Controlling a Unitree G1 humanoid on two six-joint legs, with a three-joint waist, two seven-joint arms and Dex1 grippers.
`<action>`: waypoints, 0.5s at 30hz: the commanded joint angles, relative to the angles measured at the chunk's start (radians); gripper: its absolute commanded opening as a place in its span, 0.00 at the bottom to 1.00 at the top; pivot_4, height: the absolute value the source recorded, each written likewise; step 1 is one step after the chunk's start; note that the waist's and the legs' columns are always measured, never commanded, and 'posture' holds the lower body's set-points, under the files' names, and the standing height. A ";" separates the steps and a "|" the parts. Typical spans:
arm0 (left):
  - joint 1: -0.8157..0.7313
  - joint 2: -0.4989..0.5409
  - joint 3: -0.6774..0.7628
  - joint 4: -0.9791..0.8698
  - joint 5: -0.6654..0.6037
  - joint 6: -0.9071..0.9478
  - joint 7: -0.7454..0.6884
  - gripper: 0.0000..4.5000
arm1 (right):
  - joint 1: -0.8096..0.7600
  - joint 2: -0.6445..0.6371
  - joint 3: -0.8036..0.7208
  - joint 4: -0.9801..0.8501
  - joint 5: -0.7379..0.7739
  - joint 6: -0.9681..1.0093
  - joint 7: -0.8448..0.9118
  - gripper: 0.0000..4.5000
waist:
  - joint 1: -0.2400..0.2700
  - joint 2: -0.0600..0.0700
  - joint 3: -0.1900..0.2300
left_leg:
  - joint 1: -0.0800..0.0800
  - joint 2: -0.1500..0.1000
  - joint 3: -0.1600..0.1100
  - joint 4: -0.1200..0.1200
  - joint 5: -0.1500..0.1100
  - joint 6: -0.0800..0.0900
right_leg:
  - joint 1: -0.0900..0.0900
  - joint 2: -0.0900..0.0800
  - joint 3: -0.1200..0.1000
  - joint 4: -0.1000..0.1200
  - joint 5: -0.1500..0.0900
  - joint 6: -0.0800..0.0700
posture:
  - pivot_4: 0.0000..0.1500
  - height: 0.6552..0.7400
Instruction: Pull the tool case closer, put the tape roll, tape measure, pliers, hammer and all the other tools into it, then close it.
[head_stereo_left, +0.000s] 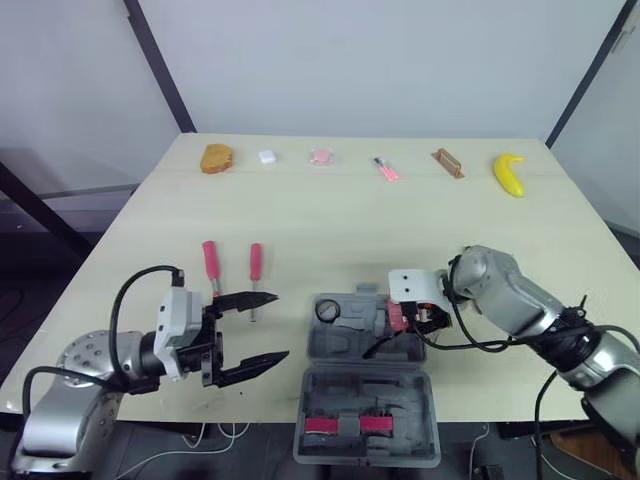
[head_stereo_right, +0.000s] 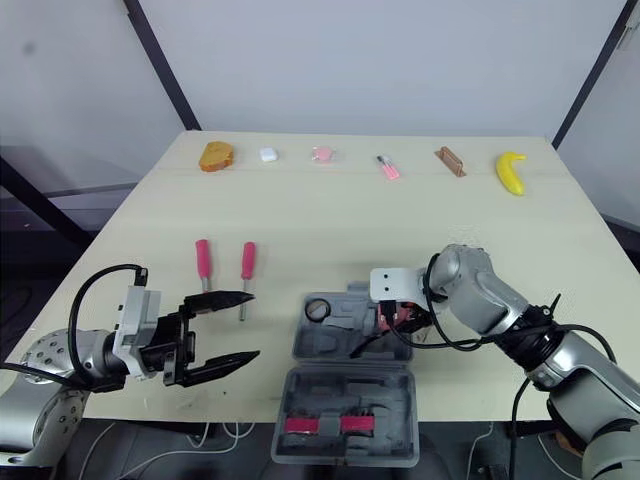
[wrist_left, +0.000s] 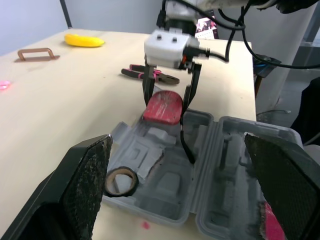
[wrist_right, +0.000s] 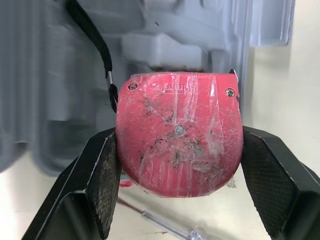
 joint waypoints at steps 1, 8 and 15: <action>0.004 0.008 0.024 -0.034 -0.011 -0.001 0.007 1.00 | -0.016 0.010 0.000 0.002 -0.040 -0.002 -0.004 0.66 | 0.000 0.000 0.000 | 0.000 0.000 0.000 0.000 0.000 0.000 | 0.000 0.000 0.000 0.000 0.000 0.000 | 1.00 1.00; 0.007 0.006 0.019 -0.037 0.001 0.005 0.033 1.00 | 0.001 0.062 -0.001 0.030 -0.074 -0.004 -0.029 0.66 | -0.003 0.000 0.000 | 0.000 0.000 0.000 0.000 0.000 0.000 | 0.000 0.001 0.000 0.000 0.000 0.000 | 1.00 1.00; -0.001 0.003 0.016 -0.036 -0.006 0.014 0.035 1.00 | 0.031 0.062 -0.005 0.014 -0.085 -0.014 -0.037 0.66 | -0.002 0.000 0.000 | 0.000 0.000 0.000 0.000 0.000 0.000 | 0.000 0.000 0.000 0.000 0.000 0.000 | 1.00 1.00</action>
